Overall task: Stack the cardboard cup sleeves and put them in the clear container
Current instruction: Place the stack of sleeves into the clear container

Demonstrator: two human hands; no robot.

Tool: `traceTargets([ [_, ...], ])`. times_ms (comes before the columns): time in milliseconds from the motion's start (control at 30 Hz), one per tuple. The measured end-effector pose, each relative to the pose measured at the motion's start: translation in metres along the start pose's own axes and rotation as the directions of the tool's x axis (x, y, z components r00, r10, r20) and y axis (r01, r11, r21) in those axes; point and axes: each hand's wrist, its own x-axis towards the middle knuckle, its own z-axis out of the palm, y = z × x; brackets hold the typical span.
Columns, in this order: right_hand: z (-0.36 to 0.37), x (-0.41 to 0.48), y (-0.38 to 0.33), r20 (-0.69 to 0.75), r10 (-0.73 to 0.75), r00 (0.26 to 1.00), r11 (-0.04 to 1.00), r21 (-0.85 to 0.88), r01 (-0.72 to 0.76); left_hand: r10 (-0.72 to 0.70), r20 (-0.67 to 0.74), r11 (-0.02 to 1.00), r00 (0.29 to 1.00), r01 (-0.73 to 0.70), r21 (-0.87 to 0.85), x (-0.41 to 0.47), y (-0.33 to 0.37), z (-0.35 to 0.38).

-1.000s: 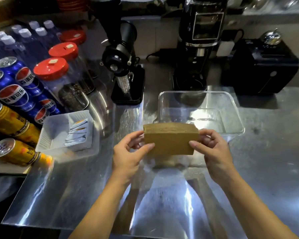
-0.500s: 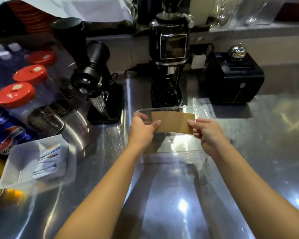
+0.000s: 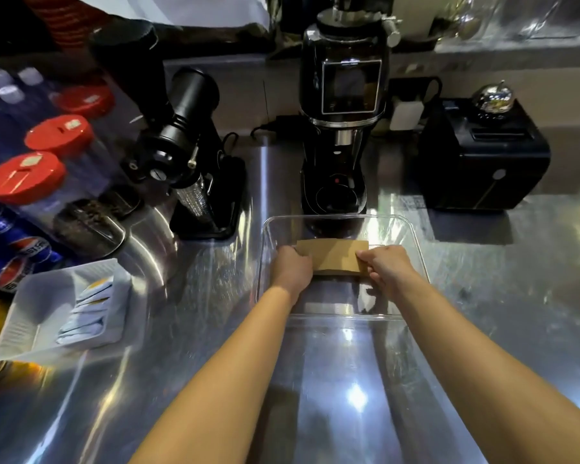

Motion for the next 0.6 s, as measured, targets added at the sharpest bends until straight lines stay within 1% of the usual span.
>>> traceTargets([
  [167, 0.005, 0.008, 0.006, -0.032, -0.082, 0.996, 0.997, 0.004, 0.082, 0.023, -0.024, 0.996, 0.999, -0.020, 0.084, 0.003, -0.001, 0.003],
  [267, 0.005, 0.011, 0.008, -0.075, -0.153, 0.985, 0.981, -0.129, 0.142, 0.041, -0.036, 0.994, 0.999, -0.037, 0.105, 0.002, -0.001, 0.002],
  [333, 0.005, 0.012, 0.008, -0.079, -0.198, 0.977, 0.959, -0.220, 0.176, 0.036, -0.025, 0.992, 0.999, -0.033, 0.118, 0.003, -0.001, 0.002],
  [500, 0.006, 0.006, 0.007, -0.060, -0.247, 0.967, 0.931, -0.291, 0.220, 0.018, -0.019, 0.998, 1.000, -0.017, 0.062, -0.004, 0.003, -0.004],
  [567, 0.004, -0.003, 0.002, -0.048, -0.317, 0.947, 0.888, -0.366, 0.279, 0.040, -0.031, 0.996, 0.999, -0.037, 0.083, -0.008, 0.008, -0.010],
  [600, 0.002, -0.008, -0.002, -0.024, -0.365, 0.931, 0.855, -0.404, 0.325, 0.056, -0.027, 0.991, 0.998, -0.053, 0.125, -0.011, 0.014, -0.014],
])
